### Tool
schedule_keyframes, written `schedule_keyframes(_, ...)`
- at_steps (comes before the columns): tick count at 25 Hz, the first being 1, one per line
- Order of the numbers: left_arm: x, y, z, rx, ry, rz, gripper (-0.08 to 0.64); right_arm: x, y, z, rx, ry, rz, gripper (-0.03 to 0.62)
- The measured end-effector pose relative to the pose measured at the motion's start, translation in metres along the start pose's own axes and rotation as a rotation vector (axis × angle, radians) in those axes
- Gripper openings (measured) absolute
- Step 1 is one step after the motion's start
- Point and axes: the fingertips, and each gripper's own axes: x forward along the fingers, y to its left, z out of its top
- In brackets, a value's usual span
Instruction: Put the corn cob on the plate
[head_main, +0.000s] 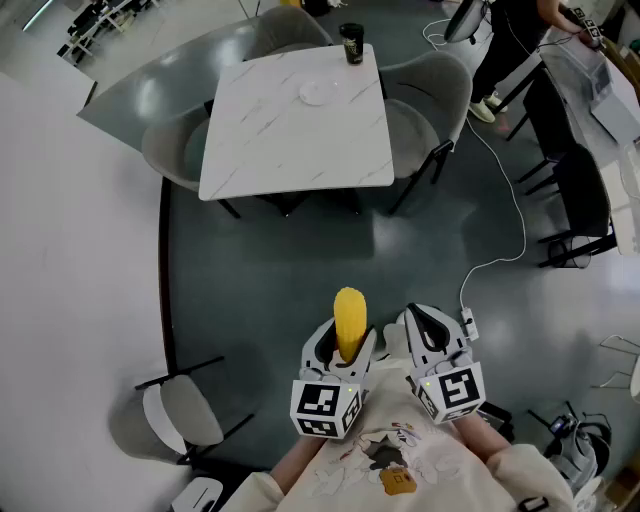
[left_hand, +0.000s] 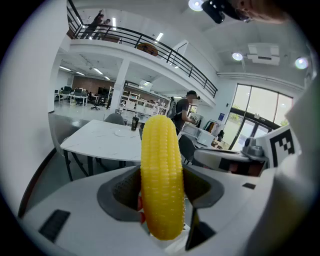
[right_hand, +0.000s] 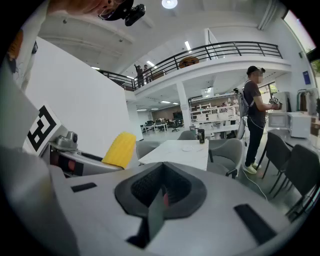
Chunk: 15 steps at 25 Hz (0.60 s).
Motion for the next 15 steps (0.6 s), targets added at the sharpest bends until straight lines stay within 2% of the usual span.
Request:
schedule_keyframes(5, 0.014, -0.02, 0.008, 0.013, 0.005, 0.015, 0.253, -0.006, -0.02, 0.005, 0.03, -0.004, 0.011, -0.003)
schedule_keyframes(12, 0.036, -0.036, 0.018, 0.004, -0.024, 0.065, 0.253, -0.01, -0.034, 0.007, -0.023, 0.008, 0.1, -0.003)
schedule_keyframes(15, 0.04, -0.046, 0.012, -0.01, -0.016, 0.082, 0.253, -0.014, -0.047, 0.003, -0.008, 0.017, 0.117, -0.003)
